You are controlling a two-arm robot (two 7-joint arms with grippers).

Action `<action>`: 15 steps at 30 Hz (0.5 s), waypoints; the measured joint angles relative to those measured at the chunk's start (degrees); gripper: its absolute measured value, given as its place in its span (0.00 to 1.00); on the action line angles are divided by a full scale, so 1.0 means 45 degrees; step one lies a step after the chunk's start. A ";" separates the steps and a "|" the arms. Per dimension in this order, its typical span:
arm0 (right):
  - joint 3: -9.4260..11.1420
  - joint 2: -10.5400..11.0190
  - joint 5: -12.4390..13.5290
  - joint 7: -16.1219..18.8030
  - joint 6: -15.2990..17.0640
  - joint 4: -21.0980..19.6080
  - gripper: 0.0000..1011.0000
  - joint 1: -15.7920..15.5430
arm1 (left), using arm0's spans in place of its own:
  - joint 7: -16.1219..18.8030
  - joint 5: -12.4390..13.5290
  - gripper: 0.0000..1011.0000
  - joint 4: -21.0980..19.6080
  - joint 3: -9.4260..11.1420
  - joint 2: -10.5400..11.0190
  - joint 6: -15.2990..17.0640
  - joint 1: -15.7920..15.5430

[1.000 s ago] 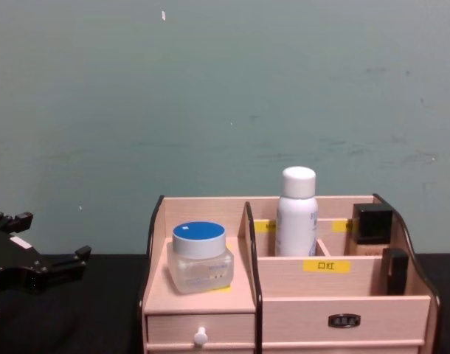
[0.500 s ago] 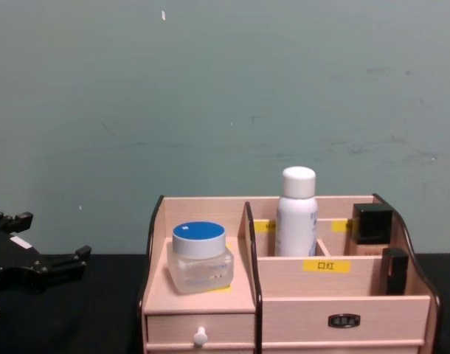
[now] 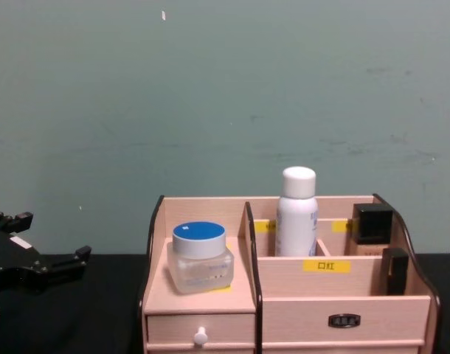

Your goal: Pick up the facial cleanser and watermelon frost from the table and place them into the tiered storage box.

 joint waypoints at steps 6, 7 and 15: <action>0.0000 0.0007 0.0001 0.0005 -0.0011 -0.0008 0.99 -0.0001 | 0.0000 0.0000 0.99 0.0000 0.0000 0.0000 0.0000 0.0001; 0.0000 0.0007 0.0001 0.0005 -0.0011 -0.0008 0.99 -0.0001 | 0.0000 0.0000 0.99 0.0000 0.0000 0.0000 0.0000 0.0000; -0.0001 0.0007 0.0008 0.0005 -0.0018 -0.0009 0.99 -0.0001 | 0.0000 0.0000 0.99 0.0000 0.0000 0.0000 0.0000 0.0001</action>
